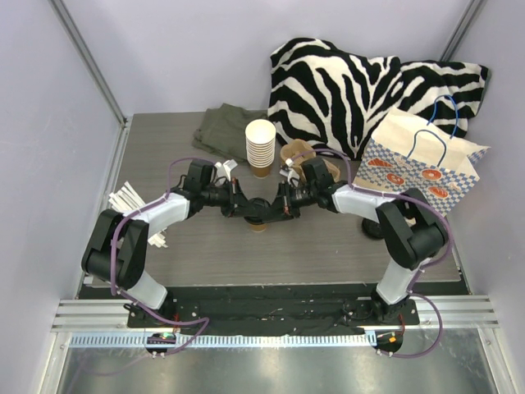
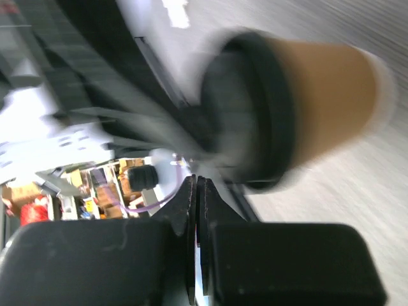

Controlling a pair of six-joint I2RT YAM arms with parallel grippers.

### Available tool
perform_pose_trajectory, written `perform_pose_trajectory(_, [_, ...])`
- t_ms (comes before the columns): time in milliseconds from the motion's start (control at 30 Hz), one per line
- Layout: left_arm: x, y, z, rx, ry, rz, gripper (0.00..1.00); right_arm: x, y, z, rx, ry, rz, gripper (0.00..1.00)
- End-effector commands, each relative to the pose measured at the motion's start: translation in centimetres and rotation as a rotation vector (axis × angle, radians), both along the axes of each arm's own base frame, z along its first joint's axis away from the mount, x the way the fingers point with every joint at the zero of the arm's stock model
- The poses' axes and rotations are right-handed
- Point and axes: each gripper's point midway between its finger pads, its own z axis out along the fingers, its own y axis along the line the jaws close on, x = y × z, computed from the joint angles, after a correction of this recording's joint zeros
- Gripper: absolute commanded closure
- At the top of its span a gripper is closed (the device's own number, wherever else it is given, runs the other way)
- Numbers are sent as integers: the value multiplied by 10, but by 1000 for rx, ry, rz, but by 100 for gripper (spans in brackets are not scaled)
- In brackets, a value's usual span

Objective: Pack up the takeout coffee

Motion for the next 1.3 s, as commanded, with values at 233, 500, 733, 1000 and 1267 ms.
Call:
perform_pose_trajectory(233, [-4, 10, -26, 82, 37, 18, 100, -10, -13, -31, -117, 7, 28, 99])
perform_pose_trajectory(500, [3, -2, 21, -42, -70, -6, 100, -1, 1, 54, 43, -148, 55, 99])
perform_pose_trajectory(733, [4, -5, 65, -119, -180, -2, 100, 19, 8, 51, 41, -168, 9, 99])
perform_pose_trajectory(1000, [6, -3, 58, -123, -166, 18, 100, 26, 5, -13, -78, -77, 2, 99])
perform_pose_trajectory(1267, [14, 18, -15, -12, 44, 107, 100, 28, 0, -38, -162, -45, 8, 99])
